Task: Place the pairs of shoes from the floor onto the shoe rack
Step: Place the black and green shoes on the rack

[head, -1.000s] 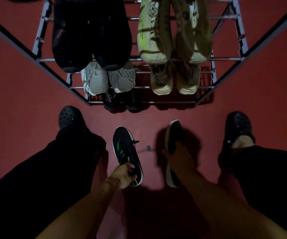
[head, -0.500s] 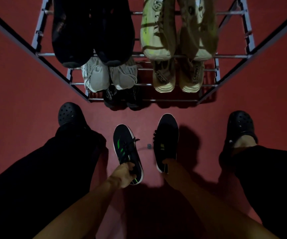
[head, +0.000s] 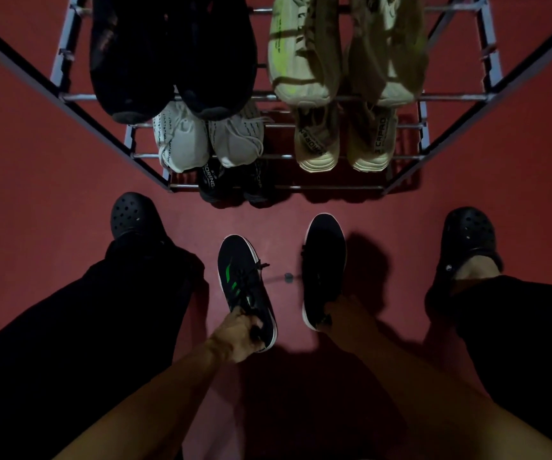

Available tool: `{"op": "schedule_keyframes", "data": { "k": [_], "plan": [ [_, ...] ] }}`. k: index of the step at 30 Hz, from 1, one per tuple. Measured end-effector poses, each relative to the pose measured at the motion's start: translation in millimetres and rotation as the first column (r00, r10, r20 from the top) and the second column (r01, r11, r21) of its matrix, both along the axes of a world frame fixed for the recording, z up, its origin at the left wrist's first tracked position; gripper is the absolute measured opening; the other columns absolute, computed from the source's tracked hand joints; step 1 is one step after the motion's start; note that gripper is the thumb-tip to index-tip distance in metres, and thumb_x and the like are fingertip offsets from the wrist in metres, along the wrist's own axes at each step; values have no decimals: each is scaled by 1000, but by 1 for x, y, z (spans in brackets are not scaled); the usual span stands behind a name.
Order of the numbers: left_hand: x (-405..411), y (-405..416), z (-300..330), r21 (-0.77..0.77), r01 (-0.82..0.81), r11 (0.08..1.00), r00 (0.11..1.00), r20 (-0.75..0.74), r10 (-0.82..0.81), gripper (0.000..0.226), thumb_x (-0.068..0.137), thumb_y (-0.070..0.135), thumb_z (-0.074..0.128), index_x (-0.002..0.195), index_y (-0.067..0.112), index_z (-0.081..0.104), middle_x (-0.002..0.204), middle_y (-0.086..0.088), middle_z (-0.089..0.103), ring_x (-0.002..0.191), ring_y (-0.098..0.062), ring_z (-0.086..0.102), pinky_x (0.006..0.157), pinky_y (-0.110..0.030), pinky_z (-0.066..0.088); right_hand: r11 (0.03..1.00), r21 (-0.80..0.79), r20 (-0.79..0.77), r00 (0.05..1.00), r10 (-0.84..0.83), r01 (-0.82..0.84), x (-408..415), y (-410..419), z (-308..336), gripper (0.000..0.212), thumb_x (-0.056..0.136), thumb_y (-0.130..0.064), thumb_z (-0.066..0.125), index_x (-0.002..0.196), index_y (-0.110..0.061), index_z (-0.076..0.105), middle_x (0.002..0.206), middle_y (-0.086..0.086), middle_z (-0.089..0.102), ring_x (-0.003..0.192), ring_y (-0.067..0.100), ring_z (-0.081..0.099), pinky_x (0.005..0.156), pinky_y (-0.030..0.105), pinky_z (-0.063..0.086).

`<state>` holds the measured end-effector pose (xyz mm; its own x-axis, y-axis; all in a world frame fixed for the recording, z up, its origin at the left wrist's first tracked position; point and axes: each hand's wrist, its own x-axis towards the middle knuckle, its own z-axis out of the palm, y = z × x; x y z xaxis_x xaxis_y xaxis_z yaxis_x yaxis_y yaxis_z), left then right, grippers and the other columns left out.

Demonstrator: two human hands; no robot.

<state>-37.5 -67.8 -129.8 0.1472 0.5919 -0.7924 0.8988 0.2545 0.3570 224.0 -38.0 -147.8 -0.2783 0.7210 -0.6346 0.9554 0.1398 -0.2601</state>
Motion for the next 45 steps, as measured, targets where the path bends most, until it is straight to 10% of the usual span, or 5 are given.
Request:
{"op": "schedule_keyframes", "data": {
  "k": [16,24,30,34,45],
  "plan": [
    [-10,-2,19,89,178,980,980,71,-185,20,85,30,63,104,27,56,113,4,63,107,-21,59,89,-29,47,977,-120,-131,972,-194,178,-22,-1,22,49,92,-15,62,139,-8,48,141,12,51,130,29,50,109,35,39],
    [-7,2,23,113,143,983,983,98,-154,34,95,24,56,128,23,57,132,-1,59,120,-22,57,98,-23,42,973,194,-48,989,137,-126,-13,6,20,14,76,-26,77,69,-22,66,73,-3,64,76,22,62,65,33,49],
    [0,15,47,200,101,975,979,155,-134,29,96,26,57,124,23,61,126,2,62,116,-17,57,98,-27,46,940,154,-135,936,325,-305,-7,20,45,24,84,-23,51,65,-23,65,71,-7,65,66,16,65,65,26,50],
    [2,25,75,211,37,977,982,175,-75,32,95,28,63,126,22,60,114,9,57,113,-14,59,99,-27,48,976,14,-186,958,218,-219,-8,26,78,29,102,-34,45,117,-17,63,112,5,70,97,26,67,84,37,53],
    [22,54,157,244,177,953,963,158,-219,46,82,36,74,123,20,61,112,7,55,106,-14,56,95,-31,50,968,-238,-346,925,-159,77,-10,51,175,57,60,-20,85,106,-35,55,89,0,66,76,19,63,69,37,51]
  ]
}}
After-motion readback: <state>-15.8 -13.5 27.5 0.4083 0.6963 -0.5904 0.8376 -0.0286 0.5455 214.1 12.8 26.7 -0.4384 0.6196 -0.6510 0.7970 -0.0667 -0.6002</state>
